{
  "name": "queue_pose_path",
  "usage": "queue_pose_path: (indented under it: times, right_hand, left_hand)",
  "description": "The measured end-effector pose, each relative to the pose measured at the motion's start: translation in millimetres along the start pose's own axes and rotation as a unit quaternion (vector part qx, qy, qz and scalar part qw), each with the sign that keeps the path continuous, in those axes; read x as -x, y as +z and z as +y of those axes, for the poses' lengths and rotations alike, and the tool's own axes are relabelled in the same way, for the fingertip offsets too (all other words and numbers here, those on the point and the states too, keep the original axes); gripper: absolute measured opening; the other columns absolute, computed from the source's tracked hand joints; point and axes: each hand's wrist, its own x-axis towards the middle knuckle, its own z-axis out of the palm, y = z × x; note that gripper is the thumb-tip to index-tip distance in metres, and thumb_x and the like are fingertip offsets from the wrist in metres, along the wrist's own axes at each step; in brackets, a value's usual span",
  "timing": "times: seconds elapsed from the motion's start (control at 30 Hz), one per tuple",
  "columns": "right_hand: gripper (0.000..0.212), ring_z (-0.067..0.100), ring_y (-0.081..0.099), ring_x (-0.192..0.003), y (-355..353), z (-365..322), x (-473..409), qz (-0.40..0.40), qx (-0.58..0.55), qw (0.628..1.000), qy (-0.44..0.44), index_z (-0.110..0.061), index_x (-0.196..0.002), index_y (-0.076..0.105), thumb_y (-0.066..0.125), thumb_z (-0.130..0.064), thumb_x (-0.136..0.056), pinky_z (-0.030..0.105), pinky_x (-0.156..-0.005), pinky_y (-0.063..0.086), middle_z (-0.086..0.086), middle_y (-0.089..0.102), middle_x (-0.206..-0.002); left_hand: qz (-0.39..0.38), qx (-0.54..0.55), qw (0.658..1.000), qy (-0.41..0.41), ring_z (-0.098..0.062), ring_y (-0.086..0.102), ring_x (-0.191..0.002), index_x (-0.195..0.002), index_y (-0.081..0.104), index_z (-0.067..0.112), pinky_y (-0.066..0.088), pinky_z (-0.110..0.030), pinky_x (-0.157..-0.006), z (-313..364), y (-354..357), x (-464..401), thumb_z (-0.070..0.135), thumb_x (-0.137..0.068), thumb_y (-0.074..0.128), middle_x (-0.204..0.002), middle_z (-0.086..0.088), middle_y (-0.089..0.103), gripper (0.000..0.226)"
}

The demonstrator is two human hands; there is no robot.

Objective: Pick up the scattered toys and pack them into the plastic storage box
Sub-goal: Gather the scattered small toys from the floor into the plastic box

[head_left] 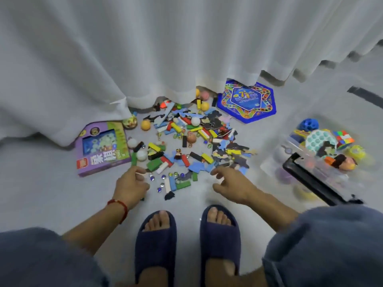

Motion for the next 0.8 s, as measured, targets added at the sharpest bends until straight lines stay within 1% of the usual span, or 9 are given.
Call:
queue_pose_path:
  times: [0.07,0.13,0.23,0.3,0.37,0.5,0.57,0.7,0.8]
  right_hand:
    - [0.049,0.017,0.056,-0.112,29.7,-10.2,-11.1,-0.026,0.077,0.994,-0.071,-0.032,-0.138,0.046,0.061,-0.038,-0.091,0.035,-0.095,0.05,0.0,0.053,-0.134]
    - [0.055,0.018,0.049,-0.121,52.7,-25.3,-23.7,-0.021,0.132,0.982,-0.132,-0.037,-0.141,0.039,0.062,-0.041,-0.092,0.036,-0.098,0.049,-0.003,0.045,-0.14]
    - [0.061,0.021,0.041,-0.126,78.1,-48.0,-45.1,0.015,0.169,0.972,-0.163,-0.035,-0.143,0.037,0.063,-0.048,-0.09,0.034,-0.091,0.052,-0.001,0.038,-0.142]
    - [0.065,0.022,0.037,-0.127,95.1,-56.6,-53.5,0.041,0.167,0.974,-0.148,-0.033,-0.143,0.036,0.064,-0.051,-0.088,0.034,-0.083,0.054,0.0,0.035,-0.139]
    - [0.066,0.022,0.038,-0.126,115.0,-58.8,-59.4,0.071,0.154,0.977,-0.13,-0.031,-0.141,0.039,0.066,-0.053,-0.084,0.033,-0.078,0.055,0.0,0.037,-0.136]
    - [0.064,0.021,0.046,-0.119,135.9,-54.6,-68.4,0.112,0.146,0.974,-0.129,-0.028,-0.135,0.046,0.068,-0.054,-0.081,0.032,-0.084,0.054,0.001,0.045,-0.134]
    - [0.066,0.024,0.047,-0.12,136.5,-52.4,-71.0,0.113,0.157,0.969,-0.157,-0.027,-0.136,0.046,0.069,-0.055,-0.081,0.035,-0.086,0.054,0.003,0.044,-0.138]
    - [0.07,0.03,0.052,-0.115,134.0,-52.0,-78.2,0.092,0.26,0.925,-0.26,-0.023,-0.136,0.049,0.074,-0.052,-0.077,0.042,-0.083,0.051,0.007,0.045,-0.144]
    - [0.067,0.027,0.053,-0.111,132.3,-53.5,-83.8,0.061,0.264,0.925,-0.267,-0.022,-0.135,0.049,0.071,-0.053,-0.08,0.04,-0.084,0.05,0.006,0.049,-0.139]
  left_hand:
    - [0.036,-0.094,0.995,0.003,-0.02,0.055,-0.089,-0.112,0.059,0.018,0.045,-0.026,-0.075,-43.3,5.9,-4.6,0.023,-0.08,0.075,-0.106,-0.008,0.06,0.036]
    - [0.033,-0.178,0.983,0.007,-0.024,0.051,-0.099,-0.119,0.056,0.023,0.041,-0.029,-0.081,-74.9,16.4,-12.6,0.041,-0.076,0.073,-0.112,-0.009,0.057,0.049]
    - [0.039,-0.226,0.973,0.012,-0.027,0.045,-0.111,-0.125,0.051,0.03,0.032,-0.028,-0.082,-97.3,35.1,-22.9,0.053,-0.073,0.064,-0.12,-0.007,0.054,0.058]
    - [0.05,-0.207,0.977,0.017,-0.026,0.043,-0.112,-0.123,0.053,0.031,0.034,-0.028,-0.085,-97.3,43.4,-25.1,0.049,-0.074,0.068,-0.122,-0.006,0.05,0.054]
    - [0.066,-0.184,0.98,0.035,-0.021,0.042,-0.104,-0.113,0.057,0.027,0.035,-0.024,-0.083,-98.1,50.2,-28.6,0.041,-0.078,0.072,-0.117,-0.005,0.048,0.041]
    - [0.082,-0.145,0.984,0.063,-0.015,0.042,-0.097,-0.099,0.056,0.026,0.03,-0.019,-0.077,-101.2,58.2,-37.4,0.035,-0.08,0.073,-0.106,0.0,0.051,0.026]
    - [0.089,-0.121,0.986,0.074,-0.016,0.046,-0.094,-0.096,0.055,0.027,0.033,-0.021,-0.077,-99.9,62.1,-37.2,0.035,-0.079,0.073,-0.101,0.002,0.055,0.026]
    - [0.111,-0.062,0.988,0.092,-0.018,0.051,-0.084,-0.092,0.056,0.024,0.043,-0.032,-0.075,-89.1,70.2,-31.5,0.038,-0.071,0.071,-0.09,0.002,0.057,0.029]
    - [0.105,-0.086,0.987,0.086,-0.02,0.053,-0.085,-0.1,0.059,0.019,0.035,-0.029,-0.077,-83.9,72.8,-33.8,0.028,-0.071,0.078,-0.092,-0.001,0.059,0.036]
